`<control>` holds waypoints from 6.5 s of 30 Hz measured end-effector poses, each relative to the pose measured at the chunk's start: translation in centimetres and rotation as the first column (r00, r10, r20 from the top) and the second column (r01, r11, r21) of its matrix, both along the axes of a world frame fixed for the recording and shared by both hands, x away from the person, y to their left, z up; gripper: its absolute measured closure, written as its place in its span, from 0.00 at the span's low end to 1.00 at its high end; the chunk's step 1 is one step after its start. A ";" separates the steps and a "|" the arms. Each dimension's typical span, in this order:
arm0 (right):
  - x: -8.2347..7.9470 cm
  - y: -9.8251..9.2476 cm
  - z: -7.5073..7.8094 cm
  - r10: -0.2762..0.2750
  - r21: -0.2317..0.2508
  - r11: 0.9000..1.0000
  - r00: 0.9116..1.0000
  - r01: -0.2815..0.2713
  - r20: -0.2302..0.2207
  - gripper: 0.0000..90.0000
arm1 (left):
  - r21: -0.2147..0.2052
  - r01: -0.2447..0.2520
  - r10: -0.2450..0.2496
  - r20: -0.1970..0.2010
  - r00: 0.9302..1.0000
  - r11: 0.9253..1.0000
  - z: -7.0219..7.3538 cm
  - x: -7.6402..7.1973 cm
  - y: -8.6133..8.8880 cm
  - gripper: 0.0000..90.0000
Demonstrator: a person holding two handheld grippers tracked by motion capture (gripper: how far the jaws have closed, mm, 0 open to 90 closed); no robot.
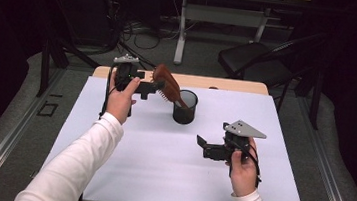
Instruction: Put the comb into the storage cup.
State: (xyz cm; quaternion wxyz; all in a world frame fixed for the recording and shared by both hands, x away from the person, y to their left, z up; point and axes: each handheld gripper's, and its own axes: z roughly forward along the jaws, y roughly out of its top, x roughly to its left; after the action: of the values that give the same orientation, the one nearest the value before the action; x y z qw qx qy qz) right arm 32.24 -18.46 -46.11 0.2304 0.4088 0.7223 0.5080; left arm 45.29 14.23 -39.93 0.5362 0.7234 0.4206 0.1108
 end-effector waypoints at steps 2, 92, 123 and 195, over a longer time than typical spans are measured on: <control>0.0 -0.1 0.0 -0.001 -0.001 1.000 1.000 0.001 0.002 0.00 | 0.021 0.012 -0.012 0.012 1.000 1.000 0.0 -0.3 0.2 0.00; -3.4 -4.9 -2.7 -0.094 -0.105 0.990 0.995 0.090 -0.035 0.00 | -0.016 0.039 -0.038 0.068 0.997 0.999 -8.0 -13.2 11.6 0.00; -3.3 -7.1 -6.0 -0.190 -0.086 0.979 0.981 0.186 -0.036 0.00 | -0.045 0.002 0.001 0.068 0.998 0.999 -12.4 -13.7 13.0 0.00; -2.4 -9.1 -7.7 -0.259 -0.086 0.964 0.963 0.252 -0.075 0.00 | -0.021 0.012 -0.011 0.065 0.998 1.000 -14.1 -13.4 12.5 0.00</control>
State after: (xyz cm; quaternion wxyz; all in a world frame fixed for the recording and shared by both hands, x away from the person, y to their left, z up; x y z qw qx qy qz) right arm 29.85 -27.51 -53.85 0.2782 0.5109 0.6916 0.4282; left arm 31.88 26.69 -54.01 0.5576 0.7162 0.4000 0.1265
